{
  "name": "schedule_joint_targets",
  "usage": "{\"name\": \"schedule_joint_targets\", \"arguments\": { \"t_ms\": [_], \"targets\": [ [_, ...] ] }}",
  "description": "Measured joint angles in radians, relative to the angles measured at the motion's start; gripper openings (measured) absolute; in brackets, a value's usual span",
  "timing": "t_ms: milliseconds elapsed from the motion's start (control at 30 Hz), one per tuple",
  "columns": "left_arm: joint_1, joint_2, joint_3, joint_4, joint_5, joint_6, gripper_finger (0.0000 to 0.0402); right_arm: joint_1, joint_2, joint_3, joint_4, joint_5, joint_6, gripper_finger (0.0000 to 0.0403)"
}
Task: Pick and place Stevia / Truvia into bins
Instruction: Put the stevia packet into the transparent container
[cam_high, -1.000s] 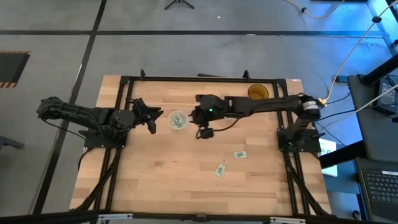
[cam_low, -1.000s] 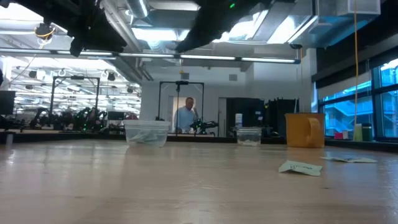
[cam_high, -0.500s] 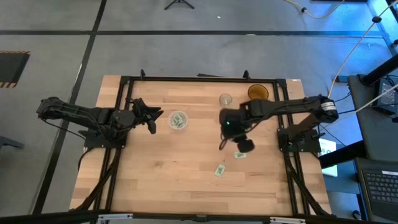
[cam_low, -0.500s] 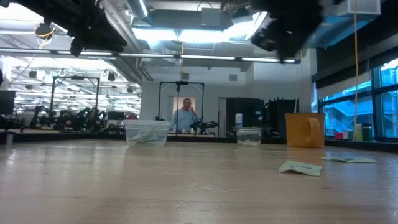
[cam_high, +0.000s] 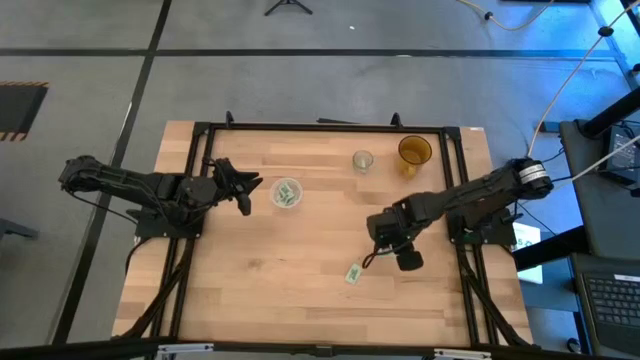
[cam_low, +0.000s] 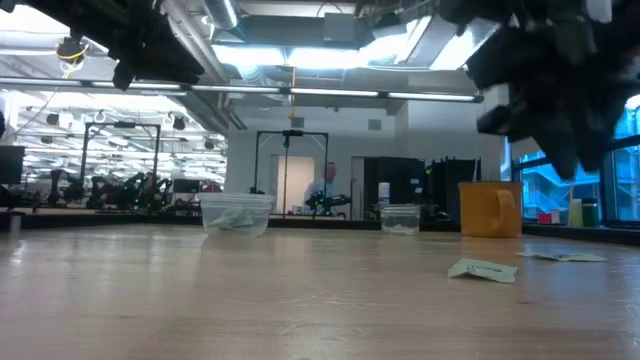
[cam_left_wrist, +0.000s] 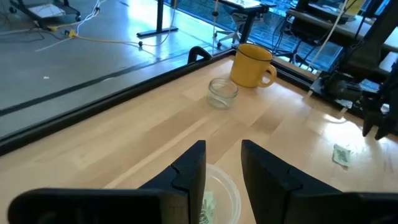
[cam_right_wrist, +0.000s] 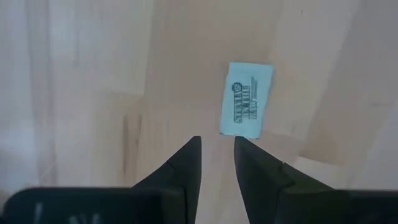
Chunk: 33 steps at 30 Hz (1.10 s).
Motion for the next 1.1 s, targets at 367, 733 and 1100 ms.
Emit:
{"name": "schedule_joint_targets", "arguments": {
  "t_ms": [367,733,1100],
  "targets": [
    [0.000,0.000,0.000,0.000,0.000,0.052,0.0097,0.030,0.000,-0.146,0.203,0.138,0.025,0.0098],
    [0.000,0.000,0.000,0.000,0.000,0.052,0.0097,0.031,0.000,-0.241,0.293,0.138,0.045,0.0098],
    [0.000,0.000,0.000,0.000,-0.006,0.052,0.0097,0.030,0.029,-0.285,0.363,0.137,0.042,0.0098]
  ]
}}
